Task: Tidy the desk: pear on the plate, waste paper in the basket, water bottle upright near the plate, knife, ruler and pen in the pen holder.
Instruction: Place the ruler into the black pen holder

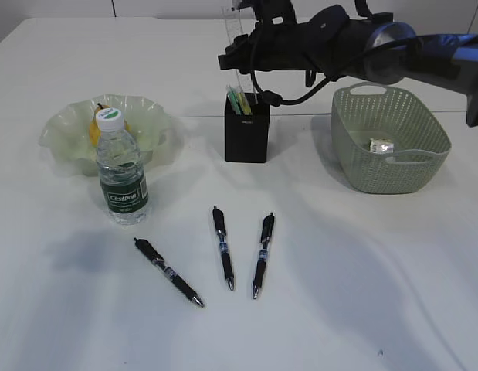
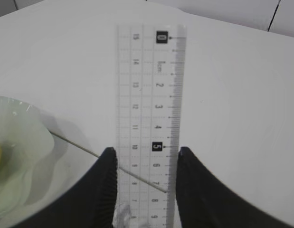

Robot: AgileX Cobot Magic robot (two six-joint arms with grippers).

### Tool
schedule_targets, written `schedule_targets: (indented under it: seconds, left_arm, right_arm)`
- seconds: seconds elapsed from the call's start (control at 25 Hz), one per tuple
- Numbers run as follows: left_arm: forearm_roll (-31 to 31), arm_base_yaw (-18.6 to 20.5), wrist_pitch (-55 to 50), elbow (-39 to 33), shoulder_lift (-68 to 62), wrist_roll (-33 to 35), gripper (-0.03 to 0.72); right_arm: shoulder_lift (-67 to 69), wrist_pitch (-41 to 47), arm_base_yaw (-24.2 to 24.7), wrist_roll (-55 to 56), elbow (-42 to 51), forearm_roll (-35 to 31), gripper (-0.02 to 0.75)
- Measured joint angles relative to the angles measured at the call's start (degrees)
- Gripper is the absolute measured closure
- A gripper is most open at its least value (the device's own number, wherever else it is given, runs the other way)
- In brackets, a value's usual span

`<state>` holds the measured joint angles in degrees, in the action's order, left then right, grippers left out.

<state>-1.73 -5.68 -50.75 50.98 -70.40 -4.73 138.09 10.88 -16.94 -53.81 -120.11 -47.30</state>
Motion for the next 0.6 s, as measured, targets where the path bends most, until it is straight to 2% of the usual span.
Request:
schedule_targets:
  seconds: [0.4, 0.6]
  left_arm:
    - [0.00, 0.00, 0.19, 0.00, 0.00, 0.00, 0.222]
    - [0.00, 0.00, 0.19, 0.00, 0.00, 0.00, 0.222]
  right_arm:
    - [1.99, 5.17, 0.00, -0.18, -0.10, 0.00, 0.464]
    - [1.99, 5.17, 0.00, -0.18, -0.10, 0.00, 0.425]
